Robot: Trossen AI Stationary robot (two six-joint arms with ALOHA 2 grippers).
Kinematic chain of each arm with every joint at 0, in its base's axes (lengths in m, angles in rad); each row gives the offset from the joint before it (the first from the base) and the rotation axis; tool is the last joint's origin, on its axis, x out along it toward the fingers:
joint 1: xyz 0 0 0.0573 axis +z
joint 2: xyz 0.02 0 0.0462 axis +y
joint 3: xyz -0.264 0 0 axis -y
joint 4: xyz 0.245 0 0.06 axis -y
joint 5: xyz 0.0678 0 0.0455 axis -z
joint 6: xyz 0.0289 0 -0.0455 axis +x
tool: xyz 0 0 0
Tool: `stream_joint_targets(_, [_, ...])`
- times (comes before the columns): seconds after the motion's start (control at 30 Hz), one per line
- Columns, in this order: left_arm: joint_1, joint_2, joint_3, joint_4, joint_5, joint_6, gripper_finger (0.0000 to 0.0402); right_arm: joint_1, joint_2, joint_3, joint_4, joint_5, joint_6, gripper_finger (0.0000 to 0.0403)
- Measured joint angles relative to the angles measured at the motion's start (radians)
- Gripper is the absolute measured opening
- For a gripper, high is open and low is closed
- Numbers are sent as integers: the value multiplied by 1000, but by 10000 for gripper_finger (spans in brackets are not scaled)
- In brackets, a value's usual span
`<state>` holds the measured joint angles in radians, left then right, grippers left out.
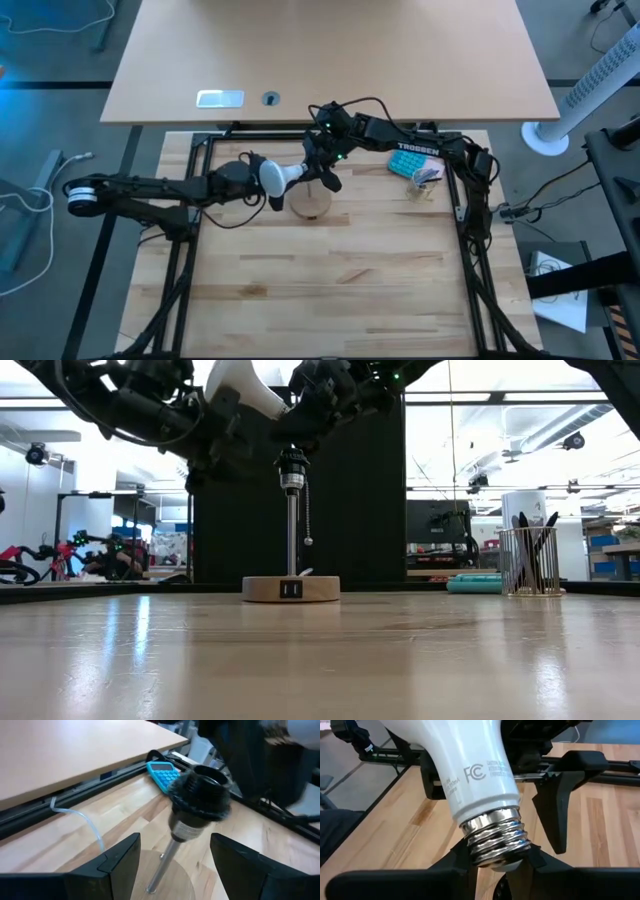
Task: Screw lightbulb
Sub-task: Insert the light bulb into the table lamp
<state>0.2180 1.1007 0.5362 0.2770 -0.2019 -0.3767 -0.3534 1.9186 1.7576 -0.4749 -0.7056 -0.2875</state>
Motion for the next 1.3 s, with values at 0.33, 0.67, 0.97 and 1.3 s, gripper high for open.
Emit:
stream_joint_targets(0.33, [-62,-2,-1,29,9,55,231,0,0,0,-1,0,12,62])
stream_joint_targets(0.67, [-62,-2,-2,86,3,28,231,20,0,0,-35,-33,-46,55])
stream_joint_targets(0.97, [-62,-2,-2,89,1,16,231,53,0,0,-16,85,-110,136])
stream_joint_targets(1.3, [-62,-1,-2,73,14,-3,231,53,0,0,-20,98,-91,174])
